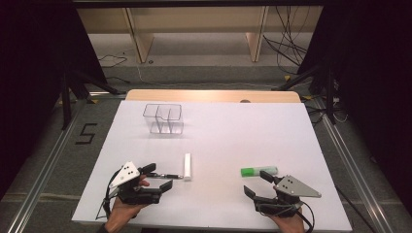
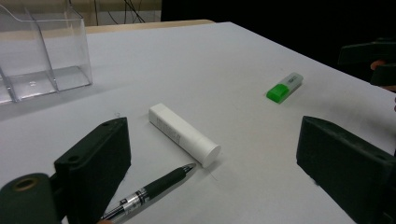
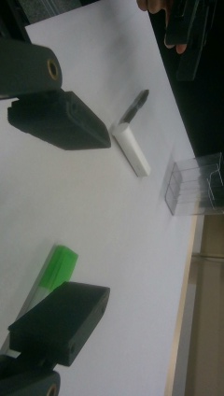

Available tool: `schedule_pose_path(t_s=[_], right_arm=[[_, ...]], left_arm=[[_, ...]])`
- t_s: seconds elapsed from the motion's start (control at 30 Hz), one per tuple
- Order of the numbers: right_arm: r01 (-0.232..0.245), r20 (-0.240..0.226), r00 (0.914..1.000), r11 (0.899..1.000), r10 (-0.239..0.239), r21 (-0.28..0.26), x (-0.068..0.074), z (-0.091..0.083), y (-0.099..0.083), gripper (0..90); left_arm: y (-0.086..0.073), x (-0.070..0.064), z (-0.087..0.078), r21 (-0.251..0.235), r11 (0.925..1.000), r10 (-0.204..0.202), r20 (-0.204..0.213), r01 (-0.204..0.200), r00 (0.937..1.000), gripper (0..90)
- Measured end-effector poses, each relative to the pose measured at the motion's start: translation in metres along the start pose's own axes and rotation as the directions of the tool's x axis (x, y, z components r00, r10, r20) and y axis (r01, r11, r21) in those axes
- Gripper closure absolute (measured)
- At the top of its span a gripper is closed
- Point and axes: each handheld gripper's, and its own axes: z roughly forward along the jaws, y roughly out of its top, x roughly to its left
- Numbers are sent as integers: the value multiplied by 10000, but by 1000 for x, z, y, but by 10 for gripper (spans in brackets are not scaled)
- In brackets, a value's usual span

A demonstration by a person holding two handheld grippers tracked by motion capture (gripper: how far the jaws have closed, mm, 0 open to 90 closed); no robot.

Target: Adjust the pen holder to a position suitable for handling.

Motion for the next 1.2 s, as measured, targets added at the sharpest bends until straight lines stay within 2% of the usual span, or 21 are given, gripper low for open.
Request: schedule_pose_path(t_s=[0.23, 0.33, 0.43, 0.53, 0.77, 0.83, 0.9, 1.07, 1.2], right_arm=[[2, 62, 10000, 10000, -2, 19, 0, 0, 0, 248], [-12, 106, 9999, 10000, 12, 20, 0, 1, 0, 249], [-46, 153, 9999, 10000, 47, -67, -1, 1, 1, 249], [-43, 170, 9998, 10000, 45, -86, -2, 0, 1, 250], [-62, 222, 9997, 9999, 65, -156, -2, 1, 2, 251], [-51, 229, 9997, 9999, 55, -163, -2, 1, 2, 252], [-36, 227, 9997, 9999, 40, -163, -3, 1, 2, 253], [31, 233, 9997, 10000, -29, -70, -2, 1, 2, 254], [22, 235, 9997, 10000, -20, -68, -2, 2, 2, 256]], left_arm=[[1, 0, 0, 58, 10000, 40, -44, -40, 10000, 96], [3, 3, 0, -37, 9999, -136, -81, 136, 9999, 96], [5, 8, 1, 64, 9996, -283, -179, 285, 9994, 96], [9, 14, 4, 224, 9985, -489, -400, 499, 9980, 96], [31, 36, 7, 126, 9988, -455, -1142, 472, 9924, 97], [38, 43, 9, 291, 9983, -464, -1302, 506, 9904, 96], [41, 53, 12, 459, 9982, -309, -1768, 396, 9838, 98], [46, 76, 16, 696, 9947, -561, -2459, 753, 9677, 110], [52, 92, 16, 694, 9932, -673, -3131, 935, 9473, 124]])
